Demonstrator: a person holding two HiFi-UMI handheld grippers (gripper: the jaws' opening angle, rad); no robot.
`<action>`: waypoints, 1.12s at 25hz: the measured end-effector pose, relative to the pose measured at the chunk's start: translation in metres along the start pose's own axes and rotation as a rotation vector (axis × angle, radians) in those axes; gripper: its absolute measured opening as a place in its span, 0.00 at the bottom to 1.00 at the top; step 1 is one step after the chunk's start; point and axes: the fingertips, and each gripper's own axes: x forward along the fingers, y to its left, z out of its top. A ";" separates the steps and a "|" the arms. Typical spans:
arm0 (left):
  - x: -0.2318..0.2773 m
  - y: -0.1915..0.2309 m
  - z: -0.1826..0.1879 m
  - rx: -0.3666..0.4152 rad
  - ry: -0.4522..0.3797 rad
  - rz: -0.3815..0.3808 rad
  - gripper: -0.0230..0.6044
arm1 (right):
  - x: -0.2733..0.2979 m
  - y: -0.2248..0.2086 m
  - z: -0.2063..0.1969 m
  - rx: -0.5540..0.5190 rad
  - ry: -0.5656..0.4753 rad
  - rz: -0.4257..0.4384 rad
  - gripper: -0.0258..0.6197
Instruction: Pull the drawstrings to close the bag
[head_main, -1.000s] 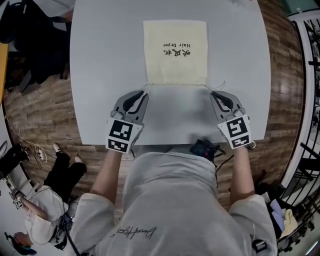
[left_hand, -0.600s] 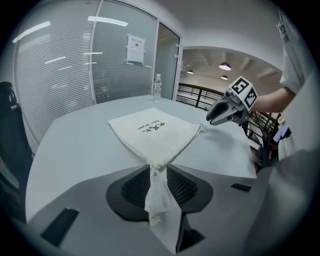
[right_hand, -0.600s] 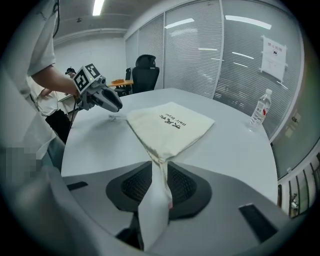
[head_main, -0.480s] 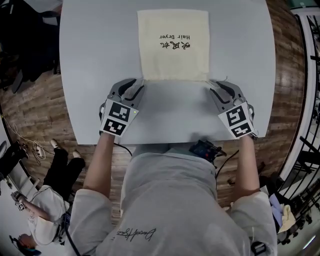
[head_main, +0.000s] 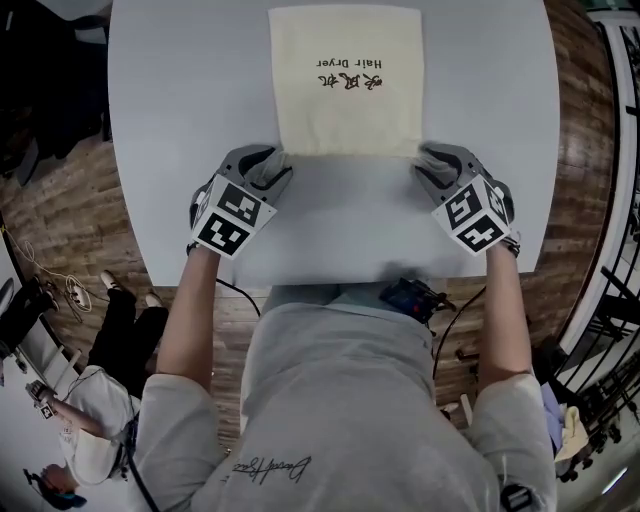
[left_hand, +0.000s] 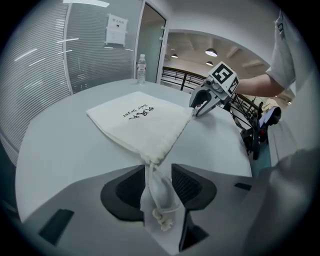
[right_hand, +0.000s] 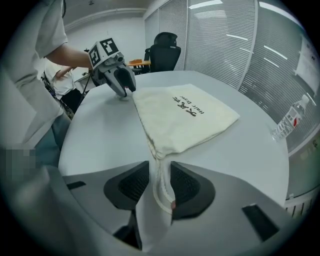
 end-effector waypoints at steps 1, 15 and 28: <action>0.001 0.000 0.000 0.005 0.008 -0.004 0.32 | 0.001 0.000 0.000 -0.005 0.003 0.004 0.27; 0.013 0.010 -0.013 0.027 0.094 0.005 0.07 | 0.012 0.011 -0.001 -0.031 0.039 0.074 0.13; 0.008 0.010 -0.011 -0.006 0.078 -0.016 0.05 | 0.005 0.000 0.001 -0.004 0.037 0.015 0.08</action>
